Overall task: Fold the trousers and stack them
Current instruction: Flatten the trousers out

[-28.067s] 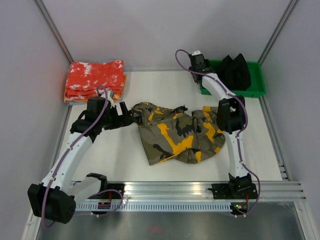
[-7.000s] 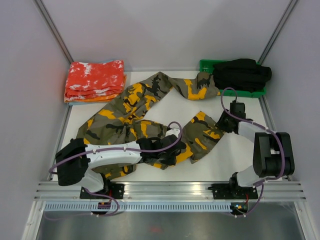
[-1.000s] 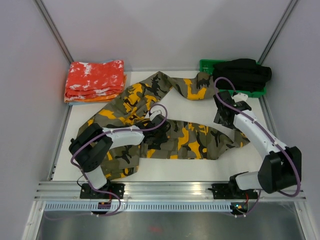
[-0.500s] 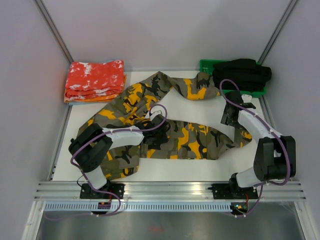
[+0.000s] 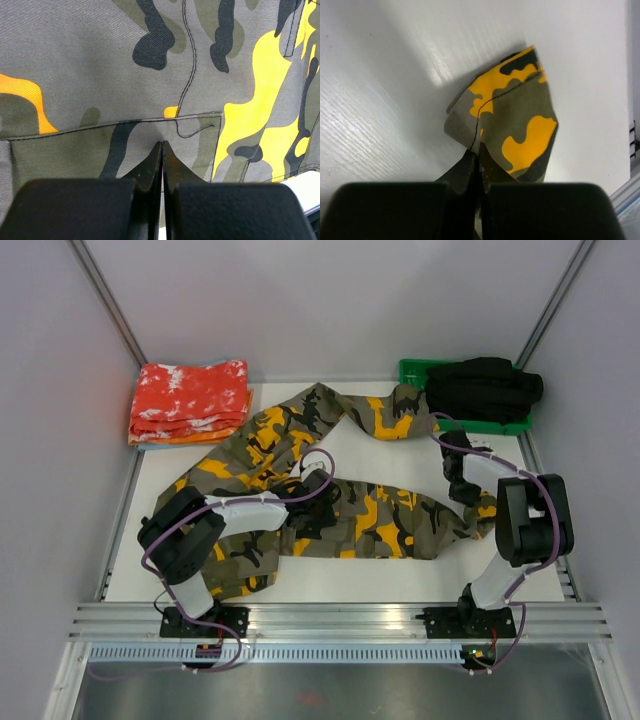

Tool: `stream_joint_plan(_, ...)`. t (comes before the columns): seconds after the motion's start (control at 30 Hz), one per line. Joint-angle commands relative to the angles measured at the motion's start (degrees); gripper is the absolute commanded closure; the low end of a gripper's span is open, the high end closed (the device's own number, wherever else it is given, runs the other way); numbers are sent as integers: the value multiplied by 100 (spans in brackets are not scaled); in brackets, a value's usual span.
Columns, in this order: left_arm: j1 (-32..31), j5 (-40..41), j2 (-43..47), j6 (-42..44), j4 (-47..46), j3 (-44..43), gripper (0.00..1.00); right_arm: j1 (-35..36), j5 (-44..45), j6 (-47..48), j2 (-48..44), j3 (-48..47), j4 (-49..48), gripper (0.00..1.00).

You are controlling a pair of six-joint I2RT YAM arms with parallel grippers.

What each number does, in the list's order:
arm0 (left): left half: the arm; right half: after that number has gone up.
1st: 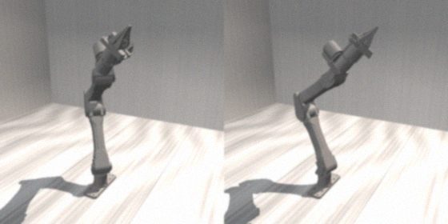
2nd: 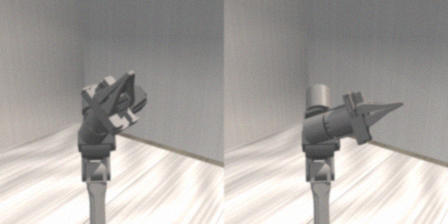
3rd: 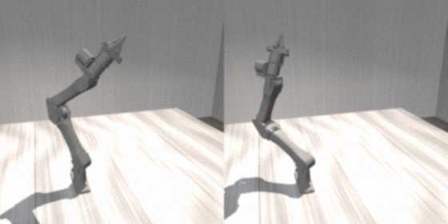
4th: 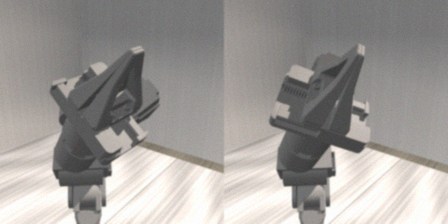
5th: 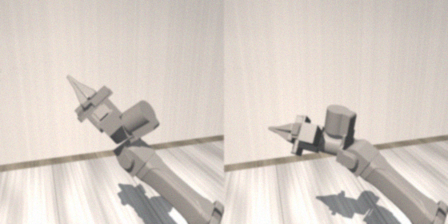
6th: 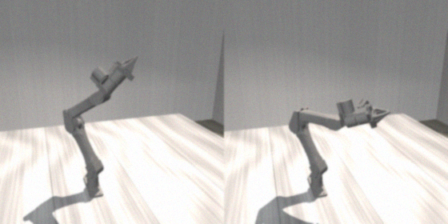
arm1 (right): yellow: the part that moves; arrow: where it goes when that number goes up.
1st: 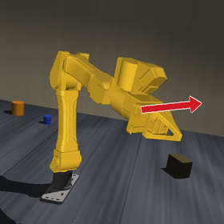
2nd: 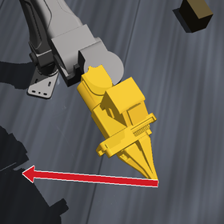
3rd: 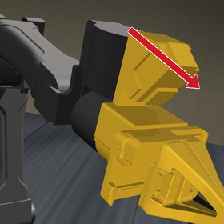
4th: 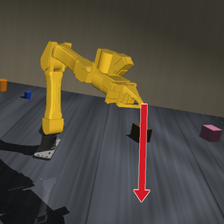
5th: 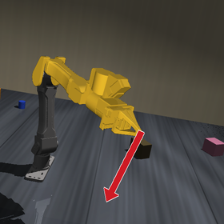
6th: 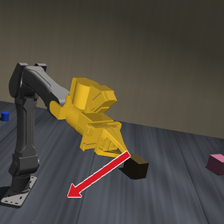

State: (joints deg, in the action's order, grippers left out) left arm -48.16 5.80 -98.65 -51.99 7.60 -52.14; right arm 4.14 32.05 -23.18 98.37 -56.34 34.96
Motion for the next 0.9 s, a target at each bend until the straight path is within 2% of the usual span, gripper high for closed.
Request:
stream_joint_plan(0.0, 26, 26, 127, 215, -39, -191, 98, -10, 293, -239, -694, -184, 142, 100)
stream_joint_plan(0.07, 26, 26, 144, 242, -30, -217, 98, -10, 240, -284, -1168, -237, 108, 100)
stream_joint_plan(0.23, 26, -62, 83, 277, -65, -288, 98, -132, -208, -538, -3260, 8, -559, 100)
stream_joint_plan(0.37, 26, -106, 91, 285, -74, -297, 98, -177, 230, -1345, -4446, 630, -202, 100)
stream_joint_plan(0.4, 35, -97, 100, 294, -65, -305, 98, -186, 588, -1904, -4580, 754, 17, 88)
stream_joint_plan(0.47, 26, -88, 118, 321, -65, -297, 98, -203, 889, -2286, -4843, 1227, 510, 58)
stream_joint_plan(0.5, 26, -97, 144, 338, -56, -314, 98, -221, 873, -2409, -4897, 1326, 616, 16)
stream_joint_plan(0.53, 26, -106, 153, 364, -48, -314, 98, -290, 847, -2541, -4906, 1388, 843, 2)
stream_joint_plan(0.7, 26, -88, 241, 409, 40, -270, 97, -370, 855, -2797, -4783, 704, 1443, 2)
stream_joint_plan(0.83, 26, -79, 337, 496, 119, -305, 97, -361, 110, -1799, -4871, 28, 671, 2)
stream_joint_plan(0.87, 26, -71, 355, 514, 137, -314, 97, -361, -396, -1587, -4871, -9, 487, 2)
